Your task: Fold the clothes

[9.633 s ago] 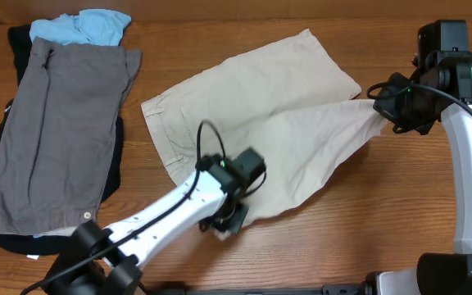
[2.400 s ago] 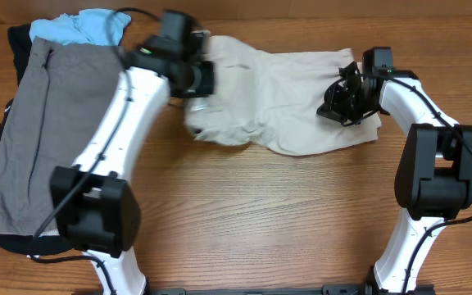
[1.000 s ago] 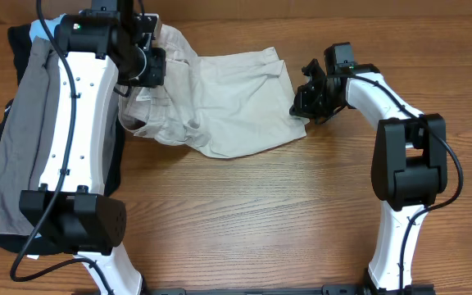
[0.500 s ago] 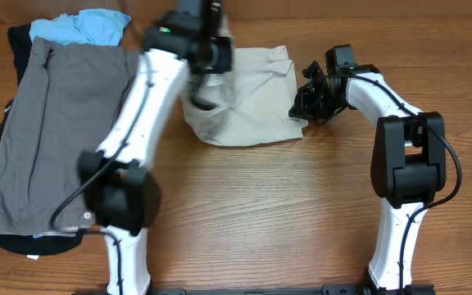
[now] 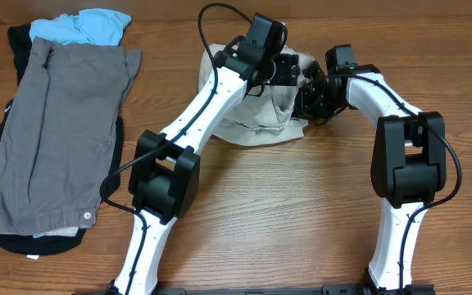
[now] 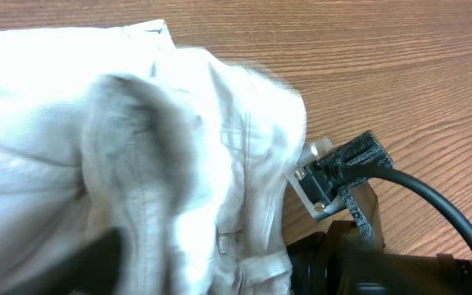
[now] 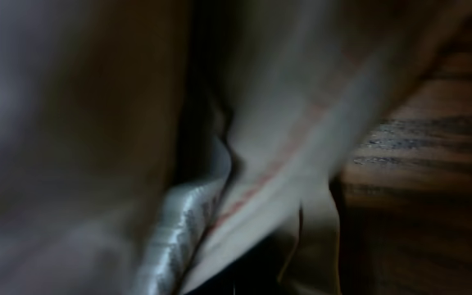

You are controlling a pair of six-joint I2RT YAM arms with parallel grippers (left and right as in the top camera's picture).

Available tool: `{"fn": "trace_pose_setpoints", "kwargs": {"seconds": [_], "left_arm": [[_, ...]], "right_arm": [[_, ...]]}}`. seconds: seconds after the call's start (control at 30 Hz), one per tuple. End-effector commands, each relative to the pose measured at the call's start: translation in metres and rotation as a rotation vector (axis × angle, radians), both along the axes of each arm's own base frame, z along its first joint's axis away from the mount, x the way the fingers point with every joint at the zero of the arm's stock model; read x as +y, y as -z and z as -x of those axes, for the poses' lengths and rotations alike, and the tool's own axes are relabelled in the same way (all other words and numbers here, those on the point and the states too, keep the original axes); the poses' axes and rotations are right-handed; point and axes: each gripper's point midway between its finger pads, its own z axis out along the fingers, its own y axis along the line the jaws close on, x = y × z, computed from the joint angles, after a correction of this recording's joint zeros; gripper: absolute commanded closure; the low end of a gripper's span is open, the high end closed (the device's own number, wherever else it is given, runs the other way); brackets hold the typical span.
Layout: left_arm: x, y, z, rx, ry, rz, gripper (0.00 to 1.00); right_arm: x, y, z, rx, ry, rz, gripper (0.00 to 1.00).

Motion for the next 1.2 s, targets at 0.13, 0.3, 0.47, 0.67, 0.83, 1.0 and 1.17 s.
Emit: {"fn": "trace_pose_setpoints", "kwargs": {"seconds": [0.13,0.3,0.47,0.67,0.83,1.0,1.17], "left_arm": [[0.022,-0.063,-0.005,-0.045,-0.009,0.094,0.00],[0.061,-0.122,0.003,-0.121,-0.017,0.079,0.00],[0.102,-0.169,0.024,-0.202,0.005,-0.003,0.00],[0.150,-0.170,0.036,-0.158,-0.046,-0.090,0.00],[0.204,-0.162,0.028,-0.110,-0.136,-0.121,0.00],[0.242,-0.158,0.024,-0.084,-0.210,-0.129,0.00],[0.248,-0.156,0.026,-0.082,-0.196,-0.151,0.00]], "right_arm": [[-0.016,0.033,0.011,0.085,0.037,0.031,0.96],[-0.036,-0.002,-0.006,0.084,0.083,-0.041,0.96],[-0.060,-0.054,-0.019,0.031,0.043,-0.009,0.70],[-0.058,-0.109,-0.028,-0.054,-0.022,0.075,0.46],[-0.011,-0.103,-0.025,-0.101,-0.140,0.214,0.37],[0.031,-0.098,-0.032,-0.182,-0.135,0.377,0.25],[0.043,-0.099,-0.037,-0.223,-0.105,0.432,0.23]]}}
